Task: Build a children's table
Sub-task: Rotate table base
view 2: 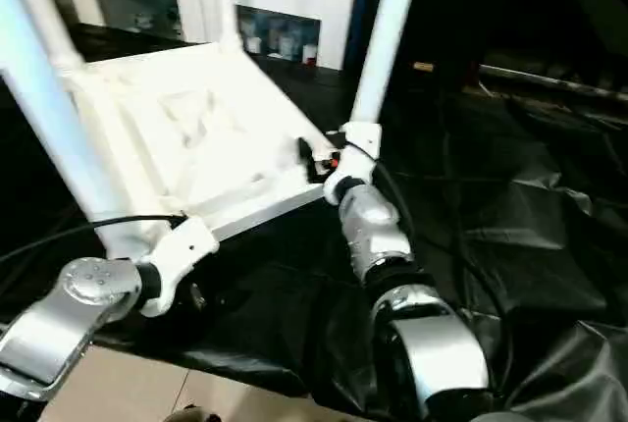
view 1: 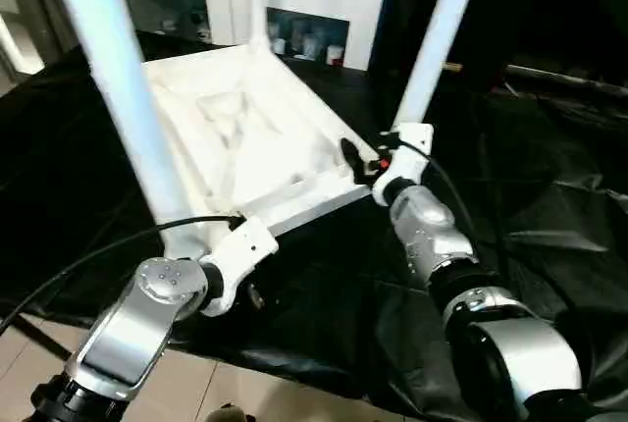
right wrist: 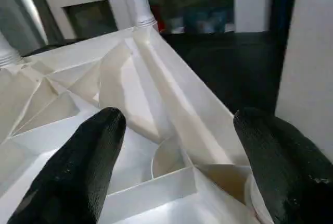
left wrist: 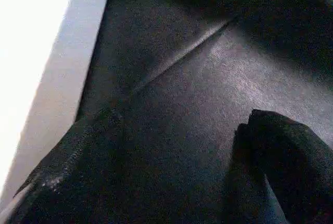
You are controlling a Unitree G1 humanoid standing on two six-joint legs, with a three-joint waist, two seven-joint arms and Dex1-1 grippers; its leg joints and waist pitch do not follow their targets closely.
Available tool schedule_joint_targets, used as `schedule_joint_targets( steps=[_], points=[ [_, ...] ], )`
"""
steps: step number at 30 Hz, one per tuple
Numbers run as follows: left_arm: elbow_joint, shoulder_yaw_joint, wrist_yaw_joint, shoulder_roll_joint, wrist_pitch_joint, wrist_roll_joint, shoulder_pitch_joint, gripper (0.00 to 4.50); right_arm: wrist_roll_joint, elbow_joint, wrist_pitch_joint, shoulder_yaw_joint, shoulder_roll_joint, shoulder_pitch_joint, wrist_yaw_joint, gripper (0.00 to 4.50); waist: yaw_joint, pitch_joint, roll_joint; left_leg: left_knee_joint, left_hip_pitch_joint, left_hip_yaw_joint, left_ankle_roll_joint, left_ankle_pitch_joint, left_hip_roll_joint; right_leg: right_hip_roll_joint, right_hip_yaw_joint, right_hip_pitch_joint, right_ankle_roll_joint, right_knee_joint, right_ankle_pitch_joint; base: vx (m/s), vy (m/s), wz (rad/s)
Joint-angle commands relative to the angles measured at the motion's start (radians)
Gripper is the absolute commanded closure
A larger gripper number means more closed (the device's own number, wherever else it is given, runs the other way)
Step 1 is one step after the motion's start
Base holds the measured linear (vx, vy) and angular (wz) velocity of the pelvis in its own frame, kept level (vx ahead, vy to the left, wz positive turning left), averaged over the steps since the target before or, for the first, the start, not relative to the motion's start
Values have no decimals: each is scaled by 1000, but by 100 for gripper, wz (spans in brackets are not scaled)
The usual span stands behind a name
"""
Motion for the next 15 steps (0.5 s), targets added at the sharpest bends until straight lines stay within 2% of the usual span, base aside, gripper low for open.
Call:
schedule_joint_targets(
  steps=[1, 2, 3, 5, 8, 9, 11, 12, 14, 15],
  points=[
    [7, 48, 3, 26, -47, 2, 8, 6, 17, 10, -33, -65, -66, -10, -61, 72, -6, -66, 13, -79, 27, -25, -30, -270, 57, -63, 61, 32, -171, -66, -213, 0, 0, 0],
    [-2, 73, -11, 22, -78, -23, 19, 6, 19, 13, -35, -68, -75, -11, -62, 72, -2, -65, 13, -78, 31, -22, -30, -269, 57, -63, 63, 27, -174, -65, -207, 0, 0, 0],
    [-12, 101, -26, 16, -105, -52, 29, 6, 20, 17, -39, -70, -83, -13, -62, 72, -2, -65, 14, -79, 30, -22, -32, -271, 57, -63, 62, 28, -175, -65, -208, 0, 0, 0],
    [-31, 139, -47, 11, -133, -94, 44, 6, 19, 27, -46, -72, -93, -17, -60, 72, -3, -66, 13, -80, 22, -25, -37, -276, 57, -64, 61, 35, -170, -63, -217, 0, 0, 0],
    [-43, 161, -76, 44, -149, -121, 68, 6, 13, 42, -59, -81, -104, -25, -60, 72, -6, -65, 13, -81, 22, -26, -37, -289, 57, -64, 61, 33, -166, -64, -230, 0, 0, 0],
    [-43, 165, -83, 56, -161, -129, 78, 6, 10, 46, -63, -84, -106, -27, -61, 72, -10, -65, 10, -81, 17, -28, -34, -291, 55, -65, 62, 37, -160, -65, -247, 0, 0, 0],
    [-50, 175, -100, 73, -176, -145, 97, 6, 9, 50, -65, -89, -109, -30, -63, 72, -14, -64, 8, -80, 16, -27, -31, -294, 54, -64, 62, 36, -156, -66, -263, 0, 0, 0],
    [-75, 195, -140, 97, -187, -177, 131, 6, 7, 51, -66, -90, -113, -30, -59, 72, -13, -65, 10, -78, 19, -26, -30, -289, 55, -66, 63, 34, -157, -66, -262, 0, 0, 0],
    [-90, 209, -159, 110, -179, -195, 148, 6, 11, 51, -61, -90, -115, -31, -42, 72, -18, -64, 10, -80, 14, -28, -28, -283, 56, -64, 61, 36, -161, -64, -253, 0, 0, 0],
    [-100, 223, -175, 119, -176, -210, 164, 6, 13, 51, -57, -92, -115, -31, -26, 72, -22, -65, 11, -79, 17, -26, -26, -284, 55, -61, 61, 33, -167, -62, -242, 0, 0, 0]
  ],
)
